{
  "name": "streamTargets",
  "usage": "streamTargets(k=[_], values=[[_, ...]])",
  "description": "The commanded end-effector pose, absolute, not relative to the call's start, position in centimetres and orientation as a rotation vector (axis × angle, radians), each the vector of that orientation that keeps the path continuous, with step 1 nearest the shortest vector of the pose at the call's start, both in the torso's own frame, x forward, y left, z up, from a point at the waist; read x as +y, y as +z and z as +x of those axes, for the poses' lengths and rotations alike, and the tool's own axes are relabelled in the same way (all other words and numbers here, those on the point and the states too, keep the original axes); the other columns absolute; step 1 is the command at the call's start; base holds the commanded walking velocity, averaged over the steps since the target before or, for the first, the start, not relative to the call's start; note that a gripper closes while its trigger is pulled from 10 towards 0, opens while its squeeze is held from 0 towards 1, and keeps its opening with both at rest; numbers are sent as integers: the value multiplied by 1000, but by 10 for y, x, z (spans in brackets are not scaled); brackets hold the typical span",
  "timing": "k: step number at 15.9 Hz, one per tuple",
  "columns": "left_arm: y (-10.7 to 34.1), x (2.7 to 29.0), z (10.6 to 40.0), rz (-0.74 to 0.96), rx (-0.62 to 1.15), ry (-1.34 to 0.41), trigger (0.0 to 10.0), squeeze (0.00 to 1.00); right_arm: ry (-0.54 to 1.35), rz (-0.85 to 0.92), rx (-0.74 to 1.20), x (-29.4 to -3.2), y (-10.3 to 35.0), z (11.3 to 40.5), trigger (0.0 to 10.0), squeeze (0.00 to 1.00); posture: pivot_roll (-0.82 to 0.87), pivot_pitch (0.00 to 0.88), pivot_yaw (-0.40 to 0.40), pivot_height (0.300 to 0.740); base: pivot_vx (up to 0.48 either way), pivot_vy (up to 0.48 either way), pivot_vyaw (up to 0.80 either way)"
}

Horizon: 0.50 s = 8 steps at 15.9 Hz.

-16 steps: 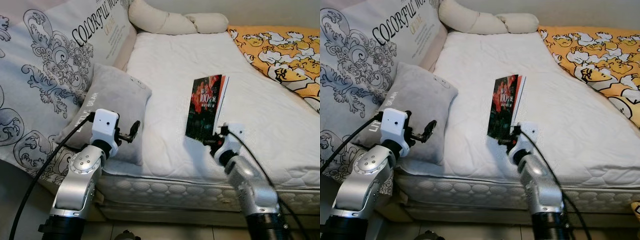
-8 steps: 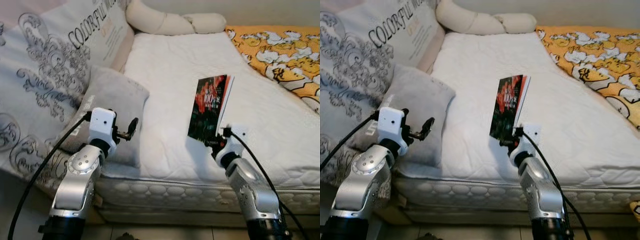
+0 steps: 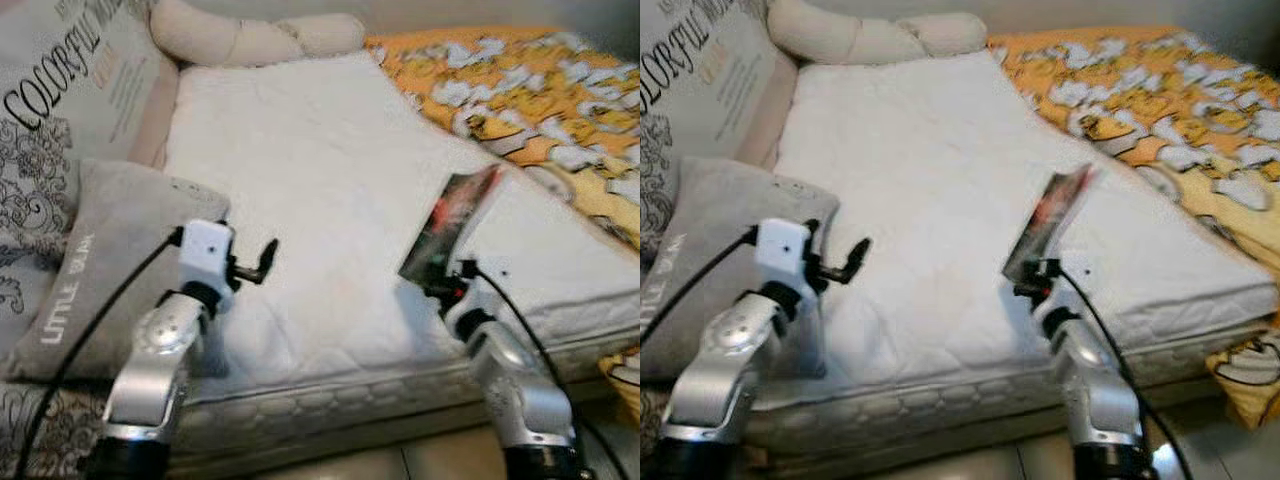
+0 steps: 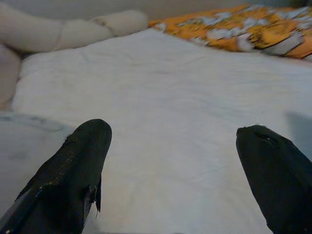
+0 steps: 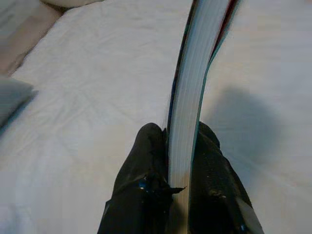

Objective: Clean up the room

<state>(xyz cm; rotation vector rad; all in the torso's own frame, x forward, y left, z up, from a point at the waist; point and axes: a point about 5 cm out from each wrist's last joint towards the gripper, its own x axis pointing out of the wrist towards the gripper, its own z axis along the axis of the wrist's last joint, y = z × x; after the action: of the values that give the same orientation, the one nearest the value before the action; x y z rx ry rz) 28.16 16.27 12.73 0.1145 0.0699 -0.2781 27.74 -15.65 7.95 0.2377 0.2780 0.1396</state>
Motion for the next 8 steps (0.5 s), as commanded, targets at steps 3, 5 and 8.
streamTargets(k=[3,5,8], values=[[129,162,282,118,58,-283,10000,667,187,227,214,-148,93,284,10000,0,5,0,17,740,289,0,0],[129,163,283,121,58,-282,10000,663,207,215,217,-146,94,285,10000,0,8,0,14,740,287,0,0],[129,164,282,121,59,-281,10000,667,242,148,221,-140,92,285,10000,0,10,0,10,740,287,0,198]])
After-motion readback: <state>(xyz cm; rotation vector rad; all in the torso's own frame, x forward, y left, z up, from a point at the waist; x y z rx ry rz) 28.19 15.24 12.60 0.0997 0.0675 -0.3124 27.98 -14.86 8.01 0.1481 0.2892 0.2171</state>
